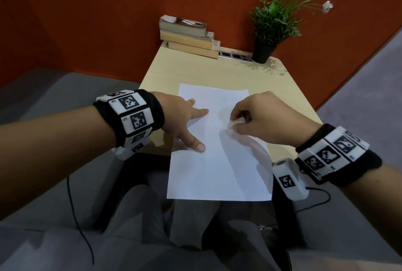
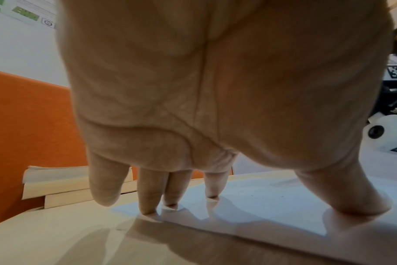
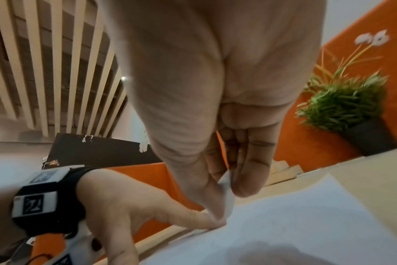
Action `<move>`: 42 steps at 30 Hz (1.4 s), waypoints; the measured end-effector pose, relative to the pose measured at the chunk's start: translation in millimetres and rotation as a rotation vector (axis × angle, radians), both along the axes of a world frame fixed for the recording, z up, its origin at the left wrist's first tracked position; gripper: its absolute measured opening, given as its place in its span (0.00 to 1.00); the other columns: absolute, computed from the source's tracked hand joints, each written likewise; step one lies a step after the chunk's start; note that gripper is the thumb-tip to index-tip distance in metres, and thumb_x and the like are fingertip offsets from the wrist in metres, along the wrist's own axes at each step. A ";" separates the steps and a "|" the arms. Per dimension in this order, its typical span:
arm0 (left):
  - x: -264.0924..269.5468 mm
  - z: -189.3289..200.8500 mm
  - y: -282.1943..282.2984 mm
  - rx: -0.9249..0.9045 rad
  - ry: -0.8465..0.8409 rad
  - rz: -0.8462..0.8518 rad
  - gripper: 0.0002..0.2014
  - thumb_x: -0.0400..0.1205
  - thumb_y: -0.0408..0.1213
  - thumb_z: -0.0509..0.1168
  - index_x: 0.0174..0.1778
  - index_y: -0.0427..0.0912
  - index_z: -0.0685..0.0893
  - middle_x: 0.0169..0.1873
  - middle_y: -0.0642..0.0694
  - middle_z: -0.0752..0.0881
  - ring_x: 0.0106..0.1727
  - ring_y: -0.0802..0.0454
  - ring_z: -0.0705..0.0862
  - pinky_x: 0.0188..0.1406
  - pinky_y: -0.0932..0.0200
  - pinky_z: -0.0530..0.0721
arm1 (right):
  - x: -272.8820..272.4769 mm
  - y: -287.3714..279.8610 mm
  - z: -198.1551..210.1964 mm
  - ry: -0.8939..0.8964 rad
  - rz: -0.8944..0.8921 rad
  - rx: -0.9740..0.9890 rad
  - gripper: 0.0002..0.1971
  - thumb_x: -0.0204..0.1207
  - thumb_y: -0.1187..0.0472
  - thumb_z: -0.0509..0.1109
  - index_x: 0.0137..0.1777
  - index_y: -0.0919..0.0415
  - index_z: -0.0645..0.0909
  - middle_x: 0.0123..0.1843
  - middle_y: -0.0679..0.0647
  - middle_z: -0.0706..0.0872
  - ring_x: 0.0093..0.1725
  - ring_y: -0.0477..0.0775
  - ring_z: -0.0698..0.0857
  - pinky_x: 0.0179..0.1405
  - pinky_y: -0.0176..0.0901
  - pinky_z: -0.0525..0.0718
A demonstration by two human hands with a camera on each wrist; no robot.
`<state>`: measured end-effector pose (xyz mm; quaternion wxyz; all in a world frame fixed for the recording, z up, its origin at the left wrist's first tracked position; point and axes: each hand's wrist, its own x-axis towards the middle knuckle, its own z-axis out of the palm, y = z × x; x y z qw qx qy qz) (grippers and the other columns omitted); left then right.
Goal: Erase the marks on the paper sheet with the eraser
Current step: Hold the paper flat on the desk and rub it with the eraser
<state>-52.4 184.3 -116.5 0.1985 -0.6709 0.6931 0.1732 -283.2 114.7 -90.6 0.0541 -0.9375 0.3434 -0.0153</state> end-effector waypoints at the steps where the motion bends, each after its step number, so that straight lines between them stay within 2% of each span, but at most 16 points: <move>1: -0.6 2.4 1.1 0.003 -0.013 -0.001 0.67 0.58 0.91 0.56 0.90 0.67 0.37 0.92 0.46 0.41 0.90 0.41 0.60 0.83 0.37 0.69 | -5.7 1.1 2.4 0.000 -0.009 0.011 0.08 0.79 0.57 0.78 0.57 0.51 0.94 0.39 0.34 0.85 0.40 0.33 0.81 0.36 0.23 0.71; 3: -2.0 6.1 2.7 0.004 -0.050 -0.013 0.66 0.61 0.91 0.55 0.91 0.63 0.39 0.93 0.43 0.48 0.88 0.41 0.65 0.81 0.39 0.71 | -15.3 7.5 2.4 0.010 0.007 0.036 0.09 0.79 0.55 0.79 0.58 0.51 0.94 0.41 0.35 0.86 0.40 0.34 0.82 0.37 0.26 0.74; 4: -2.3 7.6 3.0 -0.002 -0.068 -0.025 0.66 0.61 0.90 0.55 0.92 0.61 0.42 0.92 0.43 0.56 0.85 0.42 0.68 0.79 0.40 0.73 | -18.8 11.3 -0.4 0.013 0.019 0.044 0.09 0.79 0.54 0.80 0.58 0.50 0.94 0.43 0.38 0.88 0.41 0.36 0.83 0.39 0.30 0.79; 6: -2.9 12.1 2.5 -0.039 -0.104 -0.062 0.64 0.62 0.90 0.55 0.91 0.58 0.57 0.82 0.45 0.75 0.77 0.43 0.76 0.73 0.41 0.79 | -23.4 16.7 -7.5 0.019 0.028 0.052 0.10 0.79 0.53 0.80 0.59 0.50 0.94 0.46 0.41 0.90 0.43 0.38 0.84 0.44 0.38 0.85; 8: -5.2 18.0 0.2 -0.100 -0.105 -0.086 0.59 0.63 0.89 0.57 0.84 0.54 0.71 0.69 0.47 0.83 0.69 0.43 0.81 0.68 0.41 0.82 | -24.9 17.9 -12.0 0.023 0.012 0.069 0.10 0.79 0.53 0.79 0.59 0.50 0.93 0.48 0.41 0.90 0.43 0.38 0.84 0.46 0.40 0.86; 9: -7.4 20.3 -1.6 -0.118 -0.091 -0.091 0.58 0.64 0.88 0.58 0.84 0.54 0.71 0.70 0.47 0.82 0.69 0.43 0.80 0.69 0.41 0.81 | -25.0 17.4 -12.1 0.029 0.003 0.079 0.09 0.79 0.54 0.79 0.58 0.50 0.93 0.48 0.41 0.90 0.44 0.38 0.84 0.46 0.40 0.86; 10: -9.8 21.8 -3.2 -0.122 -0.075 -0.091 0.58 0.65 0.87 0.60 0.87 0.56 0.67 0.76 0.46 0.79 0.74 0.42 0.78 0.73 0.40 0.79 | -24.6 16.8 -10.9 0.035 -0.001 0.088 0.09 0.79 0.55 0.79 0.58 0.51 0.93 0.48 0.41 0.90 0.44 0.38 0.84 0.46 0.41 0.87; 12: -14.1 22.8 -5.9 -0.090 -0.058 -0.081 0.61 0.65 0.85 0.64 0.92 0.61 0.53 0.89 0.46 0.64 0.85 0.42 0.68 0.81 0.39 0.70 | -22.9 15.1 -6.6 0.058 -0.004 0.105 0.09 0.78 0.56 0.79 0.57 0.50 0.93 0.48 0.40 0.91 0.44 0.39 0.85 0.46 0.44 0.89; 13: -15.2 22.8 -6.3 -0.067 -0.053 -0.070 0.62 0.65 0.84 0.65 0.92 0.63 0.49 0.92 0.47 0.57 0.88 0.42 0.63 0.84 0.39 0.67 | -21.2 14.0 -4.0 0.074 -0.004 0.112 0.09 0.77 0.57 0.79 0.57 0.50 0.93 0.48 0.40 0.91 0.44 0.40 0.86 0.46 0.45 0.89; 15: -16.3 21.1 -6.6 -0.035 -0.040 -0.049 0.61 0.66 0.83 0.66 0.92 0.65 0.46 0.93 0.47 0.52 0.89 0.42 0.60 0.85 0.39 0.65 | -15.6 10.7 0.6 0.092 0.005 0.107 0.10 0.76 0.57 0.79 0.56 0.50 0.93 0.48 0.41 0.91 0.44 0.41 0.86 0.45 0.46 0.90; 20: -16.3 13.5 -8.2 -0.023 -0.045 -0.039 0.62 0.65 0.84 0.65 0.91 0.68 0.44 0.93 0.48 0.49 0.89 0.41 0.61 0.83 0.37 0.67 | 11.1 1.8 -4.8 0.031 0.034 0.049 0.10 0.76 0.59 0.76 0.56 0.52 0.93 0.47 0.46 0.91 0.45 0.48 0.85 0.48 0.49 0.89; 23: -16.5 11.4 -9.9 -0.018 -0.055 -0.035 0.62 0.64 0.84 0.65 0.91 0.68 0.43 0.93 0.48 0.49 0.89 0.41 0.62 0.82 0.37 0.68 | 21.8 -4.5 -12.9 0.041 0.008 0.041 0.09 0.76 0.58 0.75 0.54 0.52 0.92 0.46 0.48 0.91 0.46 0.53 0.87 0.48 0.55 0.91; 26: -15.5 9.7 -10.5 -0.008 -0.040 -0.025 0.62 0.65 0.84 0.65 0.91 0.68 0.42 0.93 0.48 0.47 0.89 0.40 0.61 0.83 0.37 0.67 | 26.4 -7.3 -14.7 0.056 -0.031 0.045 0.08 0.77 0.57 0.77 0.55 0.53 0.92 0.46 0.49 0.90 0.47 0.55 0.88 0.46 0.54 0.92; 32: -15.2 7.6 -11.1 -0.009 -0.033 -0.020 0.62 0.65 0.84 0.65 0.91 0.68 0.42 0.93 0.48 0.46 0.89 0.40 0.62 0.83 0.38 0.68 | 28.9 5.2 -13.3 0.099 0.039 0.083 0.07 0.76 0.56 0.76 0.52 0.52 0.92 0.43 0.49 0.92 0.44 0.52 0.88 0.43 0.55 0.92; 37: -16.4 8.6 -10.6 -0.005 -0.051 -0.025 0.62 0.65 0.84 0.64 0.91 0.68 0.41 0.93 0.48 0.45 0.89 0.40 0.63 0.83 0.37 0.68 | 30.1 -4.5 -11.6 0.117 -0.031 0.031 0.08 0.77 0.57 0.76 0.54 0.55 0.91 0.48 0.52 0.90 0.49 0.59 0.89 0.47 0.56 0.92; 42: -15.8 8.2 -10.4 -0.007 -0.046 -0.029 0.62 0.65 0.84 0.65 0.91 0.68 0.42 0.93 0.48 0.46 0.88 0.40 0.65 0.81 0.38 0.70 | 31.2 12.0 -11.7 0.140 0.062 0.085 0.06 0.76 0.57 0.75 0.50 0.53 0.92 0.41 0.50 0.92 0.42 0.53 0.88 0.41 0.54 0.91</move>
